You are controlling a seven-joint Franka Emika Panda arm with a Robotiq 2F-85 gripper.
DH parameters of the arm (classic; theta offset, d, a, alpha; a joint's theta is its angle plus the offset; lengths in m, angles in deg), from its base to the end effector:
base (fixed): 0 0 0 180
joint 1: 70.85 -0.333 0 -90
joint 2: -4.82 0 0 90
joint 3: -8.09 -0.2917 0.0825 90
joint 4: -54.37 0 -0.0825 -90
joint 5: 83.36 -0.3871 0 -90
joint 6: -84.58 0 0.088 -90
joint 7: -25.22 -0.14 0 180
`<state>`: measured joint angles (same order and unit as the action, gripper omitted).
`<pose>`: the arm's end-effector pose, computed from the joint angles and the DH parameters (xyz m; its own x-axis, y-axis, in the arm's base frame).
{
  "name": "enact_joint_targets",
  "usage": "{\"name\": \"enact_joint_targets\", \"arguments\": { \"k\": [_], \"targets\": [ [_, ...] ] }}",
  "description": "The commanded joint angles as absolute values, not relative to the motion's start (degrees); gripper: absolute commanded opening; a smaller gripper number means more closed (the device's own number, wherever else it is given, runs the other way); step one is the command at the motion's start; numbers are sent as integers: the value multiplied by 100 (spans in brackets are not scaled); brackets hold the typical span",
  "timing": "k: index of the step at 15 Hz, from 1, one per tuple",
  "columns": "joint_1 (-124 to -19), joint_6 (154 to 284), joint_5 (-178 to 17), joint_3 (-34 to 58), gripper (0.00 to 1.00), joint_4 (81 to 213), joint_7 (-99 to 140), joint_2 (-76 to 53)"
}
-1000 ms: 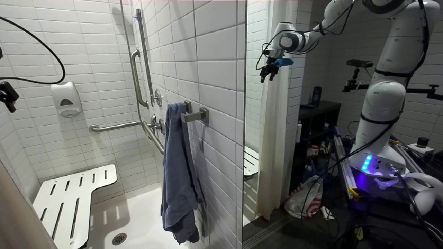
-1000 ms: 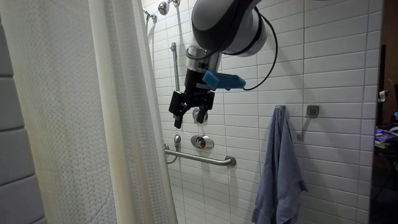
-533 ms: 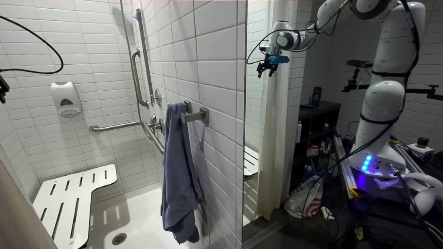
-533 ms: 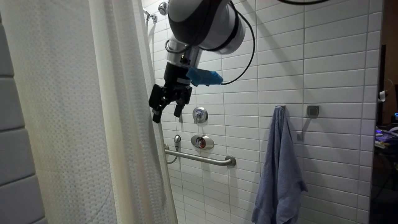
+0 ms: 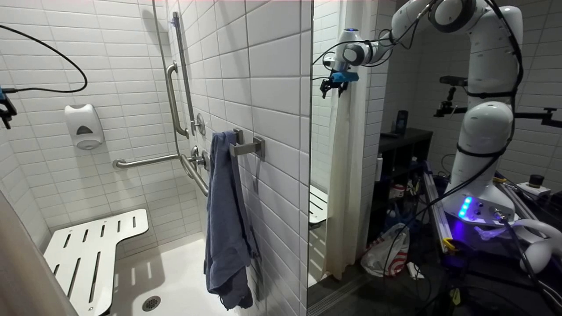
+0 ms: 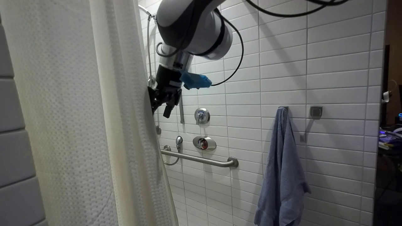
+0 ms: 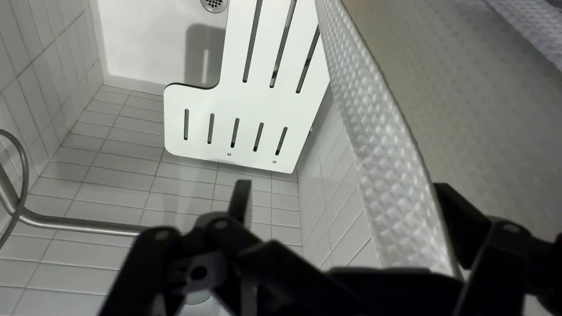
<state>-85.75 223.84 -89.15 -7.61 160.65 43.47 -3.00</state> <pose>0.5586 0.3268 0.4421 0.6359 0.6325 0.4421 0.7016 -0.7125 0.0101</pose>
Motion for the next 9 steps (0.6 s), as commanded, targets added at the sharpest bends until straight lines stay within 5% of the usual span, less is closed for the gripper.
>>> {"name": "enact_joint_targets", "arguments": {
  "k": [1,7,8,9],
  "targets": [
    [-8503,22311,-9335,-920,100,15665,4873,-699],
    [-8347,22027,-10090,-1183,100,15727,5866,-822],
    [-8345,21975,-10065,-1174,75,15724,5899,-822],
    [-8337,21970,-10074,-1173,74,15808,5955,-762]
  ]
}}
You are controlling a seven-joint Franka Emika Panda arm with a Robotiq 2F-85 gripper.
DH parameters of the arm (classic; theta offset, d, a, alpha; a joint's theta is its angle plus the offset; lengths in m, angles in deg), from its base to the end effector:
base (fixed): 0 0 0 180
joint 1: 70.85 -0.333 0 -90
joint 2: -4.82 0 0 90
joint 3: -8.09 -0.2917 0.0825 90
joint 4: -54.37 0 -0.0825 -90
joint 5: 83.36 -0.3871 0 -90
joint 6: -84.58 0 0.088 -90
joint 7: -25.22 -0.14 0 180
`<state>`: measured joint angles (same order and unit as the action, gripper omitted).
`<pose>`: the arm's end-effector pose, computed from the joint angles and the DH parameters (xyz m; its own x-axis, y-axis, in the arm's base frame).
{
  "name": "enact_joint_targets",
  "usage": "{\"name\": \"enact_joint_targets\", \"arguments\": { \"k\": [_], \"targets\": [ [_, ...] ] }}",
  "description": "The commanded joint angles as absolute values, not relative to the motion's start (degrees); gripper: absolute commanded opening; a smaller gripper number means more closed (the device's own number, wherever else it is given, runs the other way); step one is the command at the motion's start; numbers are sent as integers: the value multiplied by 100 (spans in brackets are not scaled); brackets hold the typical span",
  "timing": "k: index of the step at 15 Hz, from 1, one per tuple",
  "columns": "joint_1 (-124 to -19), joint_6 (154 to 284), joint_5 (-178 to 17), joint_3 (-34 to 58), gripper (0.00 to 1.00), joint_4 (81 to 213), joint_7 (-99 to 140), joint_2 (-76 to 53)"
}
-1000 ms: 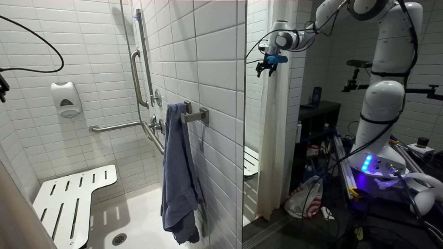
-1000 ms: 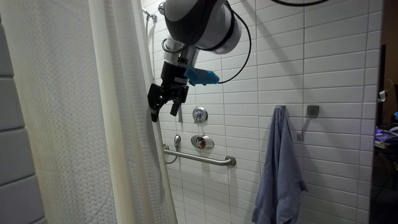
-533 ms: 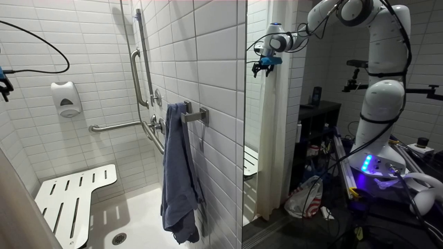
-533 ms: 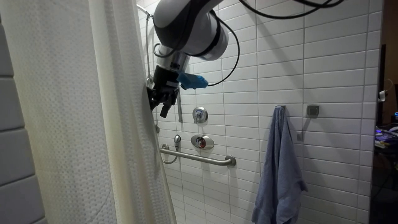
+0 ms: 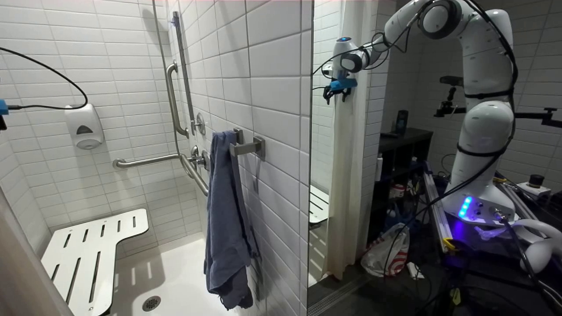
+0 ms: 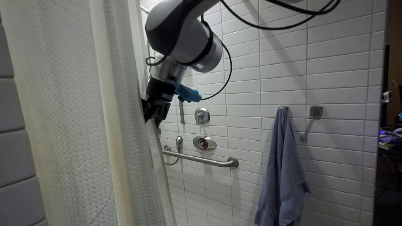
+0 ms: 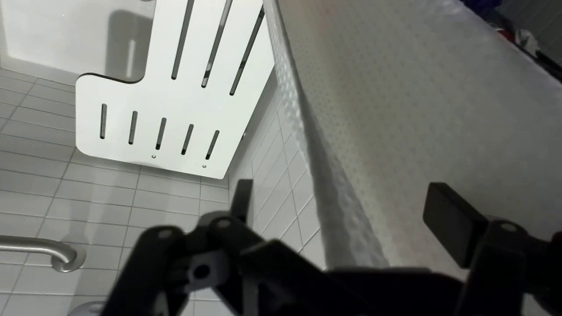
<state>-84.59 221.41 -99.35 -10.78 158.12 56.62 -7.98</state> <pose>0.5561 0.3537 0.4083 0.5597 0.7053 0.4351 0.8095 -0.5778 -0.1047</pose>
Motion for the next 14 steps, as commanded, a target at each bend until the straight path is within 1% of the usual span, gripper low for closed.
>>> {"name": "enact_joint_targets", "arguments": {
  "k": [1,2,3,8,10,14],
  "targets": [
    [-8342,21980,-10036,-1159,68,15843,5928,-739],
    [-8343,21989,-10008,-1150,61,15889,5923,-706],
    [-8336,22001,-10014,-1149,52,15923,5938,-685],
    [-8337,22029,-9938,-1113,12,16062,5869,-594],
    [-8353,21994,-9845,-1072,0,16105,5715,-568],
    [-8421,22017,-9331,-893,0,16240,4906,-470]
  ]
}}
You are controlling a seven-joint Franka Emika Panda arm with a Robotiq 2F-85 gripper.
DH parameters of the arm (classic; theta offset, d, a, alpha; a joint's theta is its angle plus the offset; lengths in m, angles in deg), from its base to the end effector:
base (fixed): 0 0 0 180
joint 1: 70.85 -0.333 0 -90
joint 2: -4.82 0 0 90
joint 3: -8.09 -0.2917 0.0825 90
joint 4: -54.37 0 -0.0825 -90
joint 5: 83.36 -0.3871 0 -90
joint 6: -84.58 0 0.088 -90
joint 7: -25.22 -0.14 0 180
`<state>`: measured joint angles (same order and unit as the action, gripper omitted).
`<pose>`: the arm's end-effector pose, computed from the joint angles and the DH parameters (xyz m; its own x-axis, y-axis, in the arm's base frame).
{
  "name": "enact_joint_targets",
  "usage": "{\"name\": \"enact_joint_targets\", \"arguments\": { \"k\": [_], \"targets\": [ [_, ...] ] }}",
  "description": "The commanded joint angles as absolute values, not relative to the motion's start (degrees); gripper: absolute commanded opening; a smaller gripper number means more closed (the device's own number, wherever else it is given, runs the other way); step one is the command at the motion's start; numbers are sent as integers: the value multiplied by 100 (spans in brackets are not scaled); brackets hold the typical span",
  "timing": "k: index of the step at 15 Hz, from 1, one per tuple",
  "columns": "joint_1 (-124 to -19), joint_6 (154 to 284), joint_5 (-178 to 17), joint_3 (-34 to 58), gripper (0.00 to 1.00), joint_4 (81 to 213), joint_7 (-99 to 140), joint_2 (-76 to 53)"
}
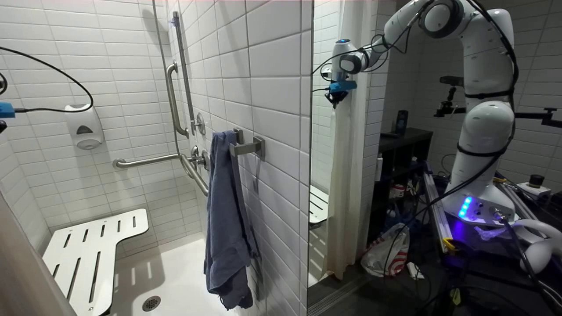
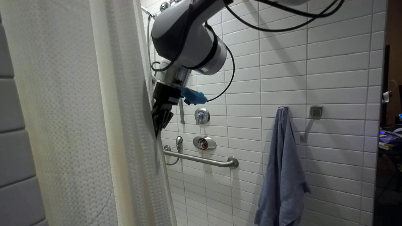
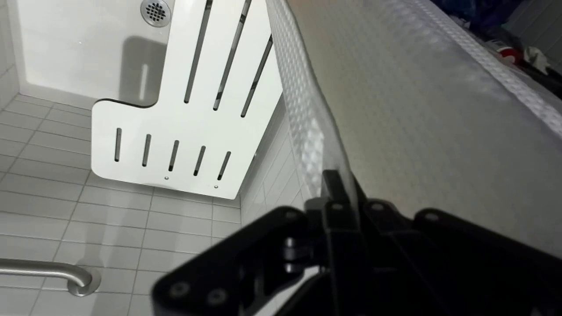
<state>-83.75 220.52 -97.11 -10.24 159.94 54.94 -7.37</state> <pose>0.5563 0.3368 0.3959 0.5872 0.7094 0.3899 0.7918 -0.6034 -0.0947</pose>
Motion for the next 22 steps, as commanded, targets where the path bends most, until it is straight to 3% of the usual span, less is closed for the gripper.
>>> {"name": "enact_joint_targets", "arguments": {
  "k": [1,9,22],
  "targets": [
    [-8433,22042,-9182,-856,0,16285,4683,-420],
    [-8556,21684,-7737,-633,0,16650,2651,76],
    [-8501,19715,-6543,-307,0,15303,1394,-586]
  ]
}}
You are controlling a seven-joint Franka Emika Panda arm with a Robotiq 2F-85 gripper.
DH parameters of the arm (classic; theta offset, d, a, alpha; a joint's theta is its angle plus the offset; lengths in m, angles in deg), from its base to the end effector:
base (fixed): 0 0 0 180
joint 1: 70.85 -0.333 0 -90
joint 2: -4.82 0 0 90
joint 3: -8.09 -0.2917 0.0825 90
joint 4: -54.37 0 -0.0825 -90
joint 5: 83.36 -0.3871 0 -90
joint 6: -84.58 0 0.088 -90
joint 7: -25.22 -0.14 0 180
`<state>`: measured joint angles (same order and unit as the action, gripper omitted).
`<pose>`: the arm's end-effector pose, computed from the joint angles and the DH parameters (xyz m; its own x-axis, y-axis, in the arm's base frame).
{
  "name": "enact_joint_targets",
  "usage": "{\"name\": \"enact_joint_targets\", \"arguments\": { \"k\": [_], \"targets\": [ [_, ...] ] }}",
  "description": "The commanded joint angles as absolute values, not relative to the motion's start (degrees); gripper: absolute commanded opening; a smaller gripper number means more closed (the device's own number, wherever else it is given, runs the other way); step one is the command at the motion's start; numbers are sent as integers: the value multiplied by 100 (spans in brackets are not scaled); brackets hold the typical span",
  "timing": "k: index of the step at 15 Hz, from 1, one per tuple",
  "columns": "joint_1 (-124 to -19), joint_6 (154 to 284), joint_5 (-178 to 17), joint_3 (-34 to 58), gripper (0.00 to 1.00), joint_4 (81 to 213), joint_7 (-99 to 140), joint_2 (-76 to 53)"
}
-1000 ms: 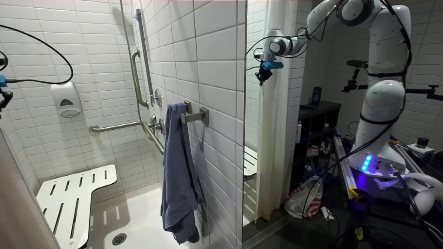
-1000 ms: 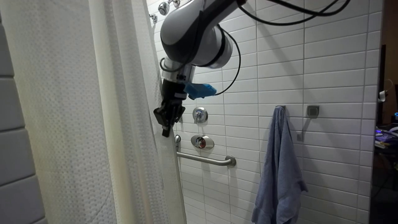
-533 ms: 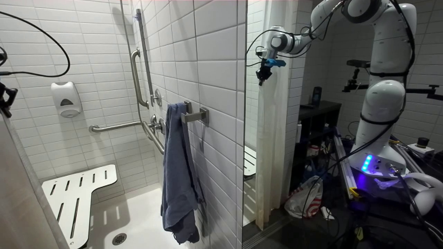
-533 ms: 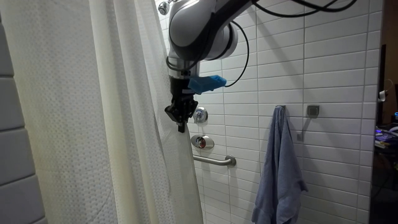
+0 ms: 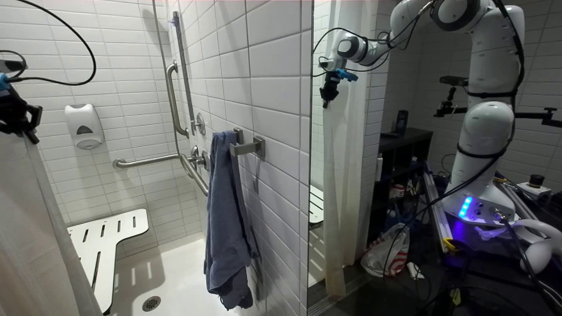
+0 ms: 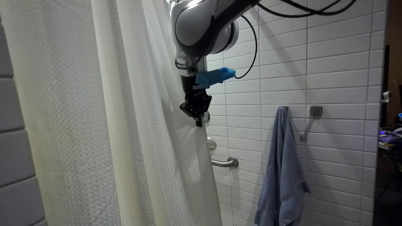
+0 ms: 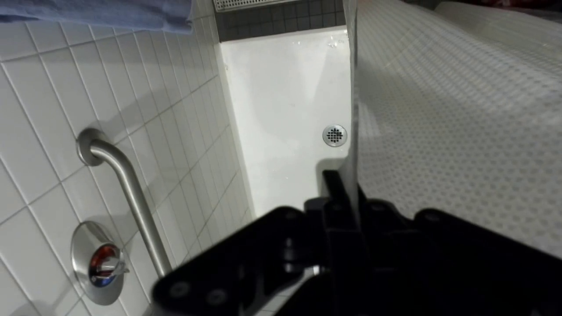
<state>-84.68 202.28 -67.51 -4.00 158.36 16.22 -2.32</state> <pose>0.5629 0.2446 0.4246 0.9035 0.4055 0.1386 0.3731 -0.9035 0.2108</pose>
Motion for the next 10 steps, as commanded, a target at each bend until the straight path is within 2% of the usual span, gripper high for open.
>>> {"name": "enact_joint_targets", "arguments": {
  "k": [1,10],
  "targets": [
    [-8506,19575,-6530,-274,0,15213,1357,-630],
    [-8536,18628,-6466,-1,0,14335,1005,-1115]
  ]
}}
